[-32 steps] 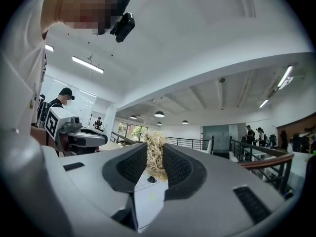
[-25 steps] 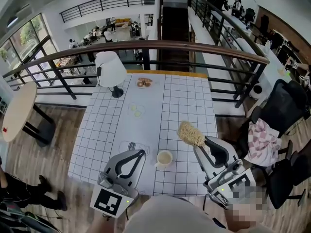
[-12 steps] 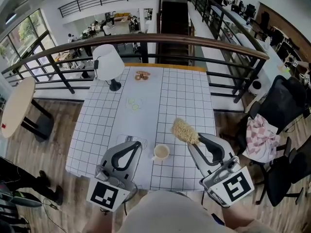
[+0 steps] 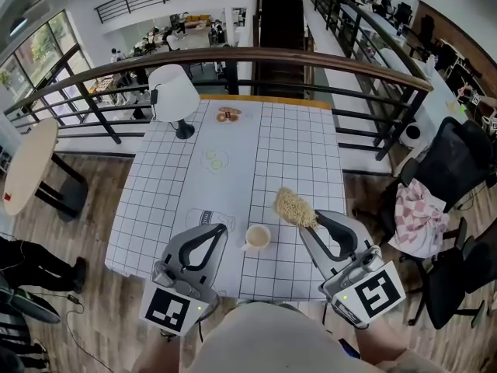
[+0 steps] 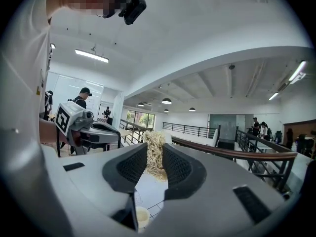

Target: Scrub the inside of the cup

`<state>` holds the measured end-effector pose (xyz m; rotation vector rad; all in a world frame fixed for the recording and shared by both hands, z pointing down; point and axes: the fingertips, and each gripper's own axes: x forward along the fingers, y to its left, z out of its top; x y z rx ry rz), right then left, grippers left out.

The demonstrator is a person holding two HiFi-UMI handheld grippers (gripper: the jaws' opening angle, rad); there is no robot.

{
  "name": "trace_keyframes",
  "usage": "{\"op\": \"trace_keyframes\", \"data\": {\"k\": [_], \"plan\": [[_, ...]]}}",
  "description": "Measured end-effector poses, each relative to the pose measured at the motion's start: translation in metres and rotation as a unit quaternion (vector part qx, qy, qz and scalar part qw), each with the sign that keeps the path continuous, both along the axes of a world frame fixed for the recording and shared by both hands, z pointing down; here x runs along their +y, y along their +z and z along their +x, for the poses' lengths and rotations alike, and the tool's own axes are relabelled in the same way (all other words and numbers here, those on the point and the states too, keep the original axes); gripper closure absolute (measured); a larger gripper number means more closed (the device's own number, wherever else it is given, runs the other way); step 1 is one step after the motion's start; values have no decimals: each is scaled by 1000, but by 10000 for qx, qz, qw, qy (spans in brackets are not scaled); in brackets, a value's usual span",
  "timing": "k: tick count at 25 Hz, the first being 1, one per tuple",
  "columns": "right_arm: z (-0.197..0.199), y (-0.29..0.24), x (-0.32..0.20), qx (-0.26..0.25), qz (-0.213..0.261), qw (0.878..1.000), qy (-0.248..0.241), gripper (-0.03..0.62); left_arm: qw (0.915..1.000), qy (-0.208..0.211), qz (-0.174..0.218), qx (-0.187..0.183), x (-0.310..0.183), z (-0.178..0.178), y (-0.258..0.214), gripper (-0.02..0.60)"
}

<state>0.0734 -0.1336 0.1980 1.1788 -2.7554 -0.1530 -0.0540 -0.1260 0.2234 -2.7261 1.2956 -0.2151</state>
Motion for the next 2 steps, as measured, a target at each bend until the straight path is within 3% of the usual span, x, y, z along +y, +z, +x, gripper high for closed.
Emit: {"op": "trace_keyframes", "data": {"k": [2], "plan": [[2, -1, -10, 63, -50, 10000, 40, 500, 9999, 11, -65, 79, -8, 0, -3, 566]]}}
